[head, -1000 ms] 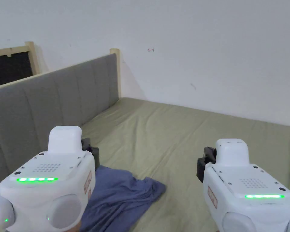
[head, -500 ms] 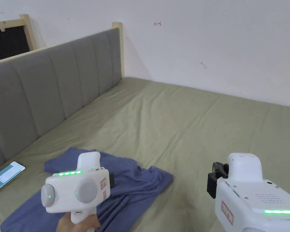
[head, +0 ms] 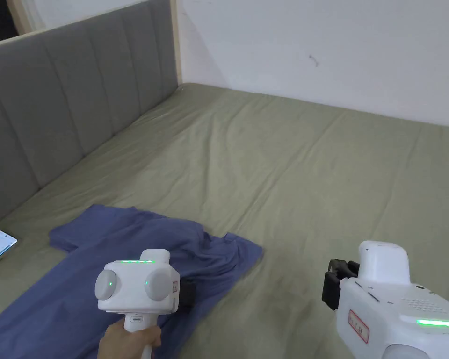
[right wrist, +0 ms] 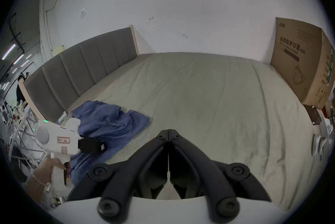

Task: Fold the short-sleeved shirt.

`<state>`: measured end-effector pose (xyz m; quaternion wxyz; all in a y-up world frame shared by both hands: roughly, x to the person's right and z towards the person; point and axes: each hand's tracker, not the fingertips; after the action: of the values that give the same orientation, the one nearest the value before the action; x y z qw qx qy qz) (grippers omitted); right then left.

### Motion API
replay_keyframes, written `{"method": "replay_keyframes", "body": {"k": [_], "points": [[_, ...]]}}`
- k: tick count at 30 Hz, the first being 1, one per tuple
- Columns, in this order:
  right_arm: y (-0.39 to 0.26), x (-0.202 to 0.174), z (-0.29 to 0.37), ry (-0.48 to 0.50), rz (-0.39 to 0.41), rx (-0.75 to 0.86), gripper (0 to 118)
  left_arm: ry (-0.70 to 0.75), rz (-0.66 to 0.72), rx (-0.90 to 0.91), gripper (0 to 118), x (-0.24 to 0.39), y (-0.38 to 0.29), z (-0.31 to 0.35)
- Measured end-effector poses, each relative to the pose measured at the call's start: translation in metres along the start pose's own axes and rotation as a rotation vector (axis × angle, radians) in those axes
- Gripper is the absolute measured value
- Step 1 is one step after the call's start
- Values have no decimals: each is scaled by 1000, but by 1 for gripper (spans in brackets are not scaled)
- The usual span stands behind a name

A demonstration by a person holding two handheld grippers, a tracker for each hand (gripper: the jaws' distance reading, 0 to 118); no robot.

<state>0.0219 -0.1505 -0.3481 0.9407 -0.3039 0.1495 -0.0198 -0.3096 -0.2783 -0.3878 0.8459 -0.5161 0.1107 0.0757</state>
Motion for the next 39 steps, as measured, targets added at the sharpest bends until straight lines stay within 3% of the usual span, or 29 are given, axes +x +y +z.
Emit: {"method": "replay_keyframes", "body": {"k": [3, 5, 7, 12, 18, 21, 26, 32, 36, 39], "points": [[-2, 1, 0, -8, 5, -6, 0, -28, 15, 8, 39, 4, 1, 20], [-4, 2, -1, -9, -6, -11, 0, 11, -1, 12, 33, 3, 5, 19], [-4, 5, -1, -5, -24, -16, 0, -2, 46, -18, 7, -9, 9, 15], [-6, 13, 2, -20, -38, -19, 0, -67, 39, -8, 7, -20, 16, 21], [-2, 40, 18, -54, -114, 0, 0, -243, 102, 89, 7, 4, 60, 79], [5, 63, 38, -99, -147, 44, 0, -323, 29, 156, 7, 54, 85, 110], [18, 116, 87, -223, -233, 150, 0, -562, -136, 220, 7, 187, 99, 176], [18, 182, 171, -477, -267, 265, 0, -873, -324, 212, 7, 333, 55, 232], [-1, 224, 209, -565, -337, 271, 0, -898, -464, 112, 7, 392, -1, 211], [-22, 242, 223, -624, -381, 245, 0, -816, -524, -18, 7, 418, -53, 166]]}}
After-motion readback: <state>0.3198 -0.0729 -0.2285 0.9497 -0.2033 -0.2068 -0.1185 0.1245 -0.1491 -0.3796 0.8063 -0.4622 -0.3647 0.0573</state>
